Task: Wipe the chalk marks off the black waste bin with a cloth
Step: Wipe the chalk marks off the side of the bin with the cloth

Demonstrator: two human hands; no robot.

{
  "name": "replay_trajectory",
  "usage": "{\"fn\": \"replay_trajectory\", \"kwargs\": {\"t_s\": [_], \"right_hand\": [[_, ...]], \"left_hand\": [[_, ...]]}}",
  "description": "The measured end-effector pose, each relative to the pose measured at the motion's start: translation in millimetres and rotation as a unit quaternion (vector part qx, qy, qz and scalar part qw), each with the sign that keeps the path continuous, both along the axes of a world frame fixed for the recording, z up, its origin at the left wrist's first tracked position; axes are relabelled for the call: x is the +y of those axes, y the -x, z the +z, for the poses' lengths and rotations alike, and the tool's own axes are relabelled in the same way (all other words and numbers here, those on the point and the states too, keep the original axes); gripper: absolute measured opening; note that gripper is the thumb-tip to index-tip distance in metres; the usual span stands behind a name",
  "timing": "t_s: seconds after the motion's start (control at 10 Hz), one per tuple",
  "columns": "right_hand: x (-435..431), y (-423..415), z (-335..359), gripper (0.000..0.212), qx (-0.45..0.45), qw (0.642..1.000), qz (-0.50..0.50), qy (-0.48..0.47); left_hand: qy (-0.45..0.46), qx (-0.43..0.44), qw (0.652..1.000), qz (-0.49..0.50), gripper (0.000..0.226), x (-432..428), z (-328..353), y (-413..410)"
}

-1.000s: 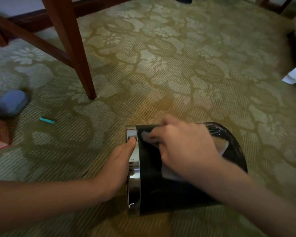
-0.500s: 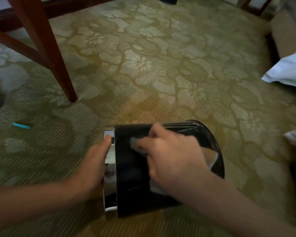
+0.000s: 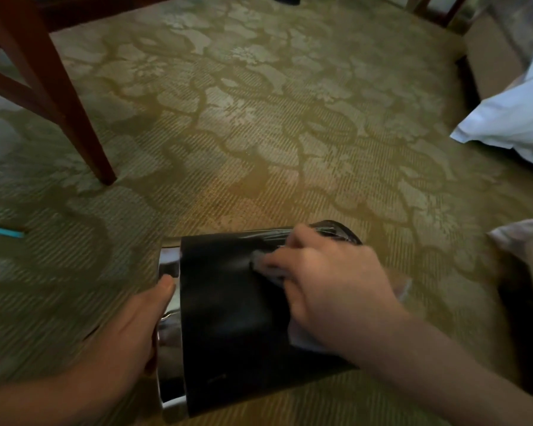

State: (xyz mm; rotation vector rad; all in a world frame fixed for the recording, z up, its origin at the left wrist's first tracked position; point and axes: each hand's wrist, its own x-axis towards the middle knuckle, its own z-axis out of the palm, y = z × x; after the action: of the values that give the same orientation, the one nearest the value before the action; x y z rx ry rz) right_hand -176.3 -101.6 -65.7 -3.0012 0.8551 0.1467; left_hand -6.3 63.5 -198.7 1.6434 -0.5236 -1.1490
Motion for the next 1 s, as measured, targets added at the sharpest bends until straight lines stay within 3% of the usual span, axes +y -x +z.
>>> {"fn": "replay_trajectory", "kwargs": {"t_s": [0.1,0.2,0.3,0.4,0.5,0.7,0.8,1.0], "right_hand": [[-9,10,1,0.039,0.031,0.999,-0.005,0.025],[-39,30,13,0.032,0.061,0.985,-0.106,0.119],[-32,26,12,0.031,0.064,0.985,-0.100,0.129],[10,7,8,0.036,0.032,0.998,-0.023,0.057],[29,2,5,0.036,0.028,0.999,0.020,0.008],[-13,52,17,0.032,0.068,0.981,-0.130,0.129],[-10,60,14,0.030,0.101,0.974,-0.119,0.163],[16,62,10,0.029,0.058,0.994,-0.054,0.082]], "left_hand": [[-0.013,0.002,1.000,-0.007,0.090,8,0,4],[-0.006,0.000,1.000,-0.012,0.085,12,1,6],[0.040,-0.038,0.998,-0.025,0.068,13,7,8],[0.001,-0.070,0.998,0.001,0.073,23,3,7],[-0.008,-0.104,0.994,-0.031,0.062,38,3,8],[-0.021,-0.006,0.994,-0.103,0.088,39,16,13],[-0.043,-0.008,0.992,-0.118,0.086,45,17,15],[-0.080,-0.062,0.982,-0.162,0.061,57,13,15]]}}
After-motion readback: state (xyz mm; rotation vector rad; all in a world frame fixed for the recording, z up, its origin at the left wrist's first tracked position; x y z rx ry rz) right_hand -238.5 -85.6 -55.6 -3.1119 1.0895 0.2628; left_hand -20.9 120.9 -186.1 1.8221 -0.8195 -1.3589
